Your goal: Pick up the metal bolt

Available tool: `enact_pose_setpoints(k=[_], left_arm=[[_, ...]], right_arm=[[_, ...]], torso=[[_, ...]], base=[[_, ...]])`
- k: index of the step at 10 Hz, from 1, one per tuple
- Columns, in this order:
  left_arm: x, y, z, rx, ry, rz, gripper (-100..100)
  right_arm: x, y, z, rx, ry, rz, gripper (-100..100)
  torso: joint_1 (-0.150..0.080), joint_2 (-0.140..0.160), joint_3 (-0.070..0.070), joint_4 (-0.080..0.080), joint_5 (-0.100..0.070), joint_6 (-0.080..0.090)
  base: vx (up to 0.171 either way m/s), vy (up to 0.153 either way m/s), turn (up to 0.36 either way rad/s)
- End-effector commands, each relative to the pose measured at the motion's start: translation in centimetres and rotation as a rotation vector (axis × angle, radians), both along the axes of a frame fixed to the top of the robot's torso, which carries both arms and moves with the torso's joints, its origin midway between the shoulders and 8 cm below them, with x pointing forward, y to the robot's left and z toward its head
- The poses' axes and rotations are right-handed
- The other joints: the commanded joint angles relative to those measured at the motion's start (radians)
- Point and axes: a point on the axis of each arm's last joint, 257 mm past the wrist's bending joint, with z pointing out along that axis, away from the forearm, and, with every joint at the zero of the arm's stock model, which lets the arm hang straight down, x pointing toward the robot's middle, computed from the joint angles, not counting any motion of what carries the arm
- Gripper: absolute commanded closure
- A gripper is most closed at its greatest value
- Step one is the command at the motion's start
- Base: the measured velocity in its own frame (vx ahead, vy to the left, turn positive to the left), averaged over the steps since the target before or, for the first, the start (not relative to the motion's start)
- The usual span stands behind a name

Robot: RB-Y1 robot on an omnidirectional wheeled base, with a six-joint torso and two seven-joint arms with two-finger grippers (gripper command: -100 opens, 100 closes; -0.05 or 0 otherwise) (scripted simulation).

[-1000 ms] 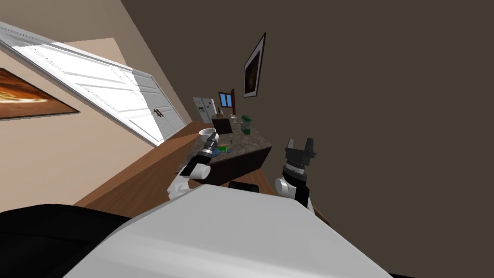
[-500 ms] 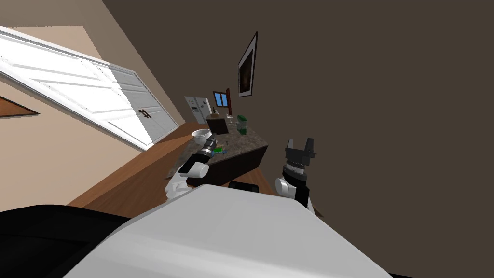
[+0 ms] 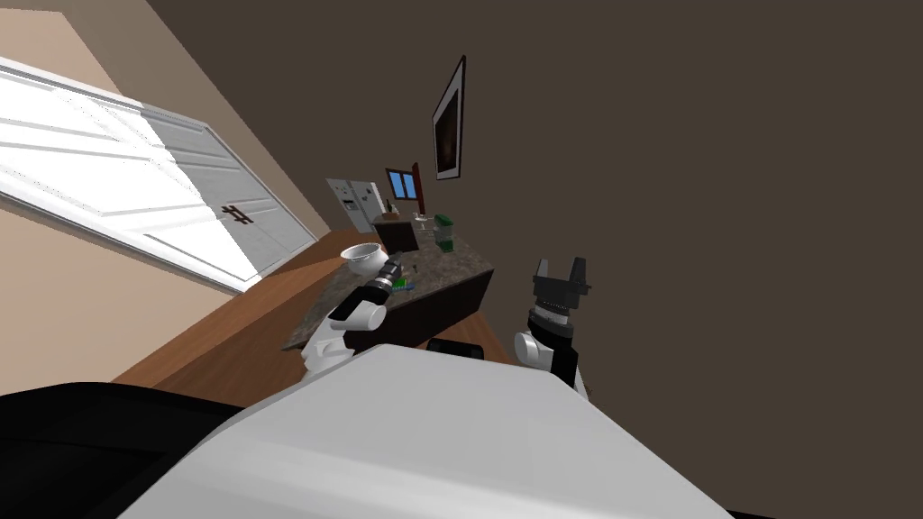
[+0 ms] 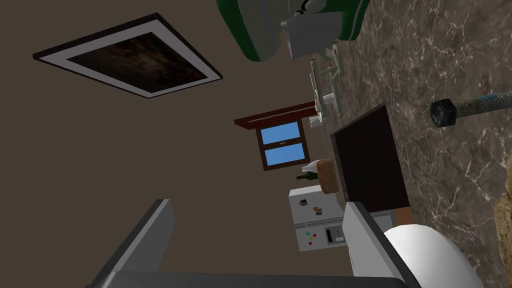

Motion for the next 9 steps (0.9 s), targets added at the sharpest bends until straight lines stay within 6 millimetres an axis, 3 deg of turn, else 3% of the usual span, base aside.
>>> enact_pose_setpoints(k=[1, 5, 6, 8, 9], left_arm=[[0.0, 0.5, -0.9, -0.001, 0.042, 0.009, -100], [-0.2, 1.7, -2.5, -0.002, 0.113, 0.028, -100], [-0.4, 2.9, -3.1, 0.003, 0.148, 0.048, -100], [-0.5, 2.9, -3.9, -0.002, 0.179, 0.049, -100], [-0.9, 4.2, -4.6, 0.003, 0.215, 0.071, -100]], right_arm=[[0.0, 0.0, 0.0, 0.0, 0.0, 0.0, 0], [0.0, 0.0, 0.0, 0.0, 0.0, 0.0, 0], [0.0, 0.0, 0.0, 0.0, 0.0, 0.0, 0], [0.0, 0.0, 0.0, 0.0, 0.0, 0.0, 0], [0.0, 0.0, 0.0, 0.0, 0.0, 0.0, 0]], torso=[[0.0, 0.0, 0.0, 0.0, 0.0, 0.0], [0.0, 0.0, 0.0, 0.0, 0.0, -0.001], [0.001, 0.001, 0.0, 0.0, 0.0, -0.001], [0.001, 0.0, 0.0, 0.0, 0.0, -0.001], [0.001, 0.0, 0.0, 0.0, 0.0, -0.001]], base=[[0.021, -0.03, -0.128], [0.013, -0.026, -0.08], [0.024, -0.026, -0.223], [0.02, -0.018, -0.054], [0.023, -0.037, -0.233]])
